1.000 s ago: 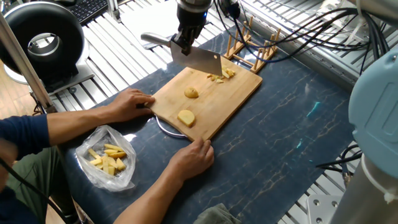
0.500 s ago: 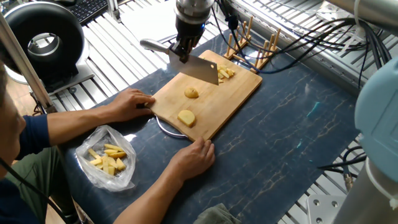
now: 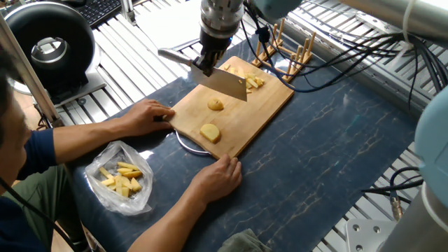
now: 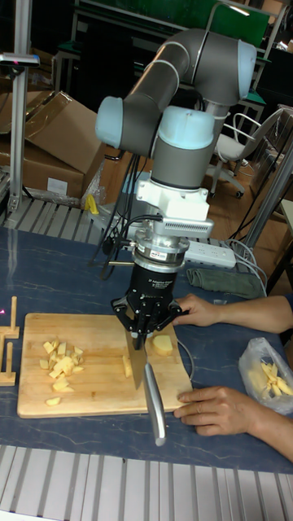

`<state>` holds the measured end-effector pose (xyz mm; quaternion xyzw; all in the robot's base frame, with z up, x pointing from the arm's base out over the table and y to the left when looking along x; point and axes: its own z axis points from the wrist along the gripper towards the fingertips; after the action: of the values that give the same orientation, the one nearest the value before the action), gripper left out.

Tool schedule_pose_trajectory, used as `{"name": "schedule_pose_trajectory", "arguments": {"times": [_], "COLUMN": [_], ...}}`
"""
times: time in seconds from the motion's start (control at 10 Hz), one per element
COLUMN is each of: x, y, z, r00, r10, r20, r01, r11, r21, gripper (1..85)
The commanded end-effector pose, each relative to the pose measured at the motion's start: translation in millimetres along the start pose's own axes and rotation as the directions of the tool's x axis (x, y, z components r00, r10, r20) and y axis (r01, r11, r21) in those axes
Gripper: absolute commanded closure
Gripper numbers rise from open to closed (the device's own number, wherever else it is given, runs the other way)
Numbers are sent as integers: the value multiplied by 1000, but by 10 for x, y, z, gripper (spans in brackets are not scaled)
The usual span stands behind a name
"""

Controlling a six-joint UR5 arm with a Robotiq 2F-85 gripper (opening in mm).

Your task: Chop the potatoes

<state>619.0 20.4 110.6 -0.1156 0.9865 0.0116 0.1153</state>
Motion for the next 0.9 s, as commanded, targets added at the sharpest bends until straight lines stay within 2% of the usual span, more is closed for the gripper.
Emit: {"name": "schedule_pose_trajectory", "arguments": {"times": [0.0,0.1,0.4,0.6,0.8], "x": [133,150,136,108,105], "y": [-1,69,133,158,233], "z": [15,9,-1,66,91], "r00": [999,998,999,1000,997], "r10": [27,49,47,-29,-71], "r20": [-23,-31,-11,11,19], "r01": [-27,-49,-48,29,72], "r11": [1000,998,999,999,997], "r21": [-3,-27,-23,-19,-38], "gripper": [847,847,847,847,847]}}
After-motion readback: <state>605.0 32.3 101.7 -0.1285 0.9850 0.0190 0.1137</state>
